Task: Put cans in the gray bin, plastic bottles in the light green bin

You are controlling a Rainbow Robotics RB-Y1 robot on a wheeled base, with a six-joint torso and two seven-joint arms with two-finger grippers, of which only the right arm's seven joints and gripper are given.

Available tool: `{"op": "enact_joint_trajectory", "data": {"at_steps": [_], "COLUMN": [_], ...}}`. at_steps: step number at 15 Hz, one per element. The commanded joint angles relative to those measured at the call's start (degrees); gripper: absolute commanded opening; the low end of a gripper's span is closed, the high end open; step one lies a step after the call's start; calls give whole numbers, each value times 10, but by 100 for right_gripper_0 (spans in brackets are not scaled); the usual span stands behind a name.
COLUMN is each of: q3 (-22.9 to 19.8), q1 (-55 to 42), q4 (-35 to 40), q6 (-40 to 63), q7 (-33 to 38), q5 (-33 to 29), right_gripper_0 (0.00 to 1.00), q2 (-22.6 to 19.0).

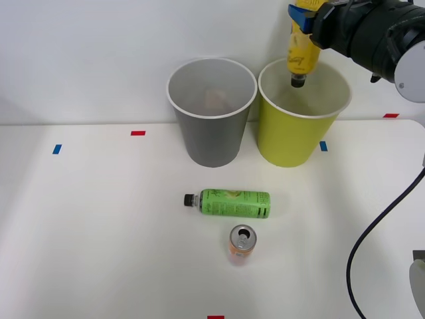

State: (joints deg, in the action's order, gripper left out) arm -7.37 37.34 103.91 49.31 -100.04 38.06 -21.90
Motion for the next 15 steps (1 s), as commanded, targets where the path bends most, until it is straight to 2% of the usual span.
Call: {"op": "enact_joint_trajectory", "data": {"at_steps": [1, 4, 8, 10, 13, 15], "q3": [6, 6, -11, -19, -21, -2], "q1": [-6, -62, -216, -285, -387, -460], "q4": [2, 57, 224, 288, 349, 357], "q6": [0, -9, -10, -11, -85, -186], "q7": [-3, -16, -99, -117, -113, -111], "q5": [9, 10, -7, -11, -11, -11], "right_gripper_0": [100, 100, 100, 100, 100, 100], "q2": [-5, -4, -4, -4, -4, -5]}}
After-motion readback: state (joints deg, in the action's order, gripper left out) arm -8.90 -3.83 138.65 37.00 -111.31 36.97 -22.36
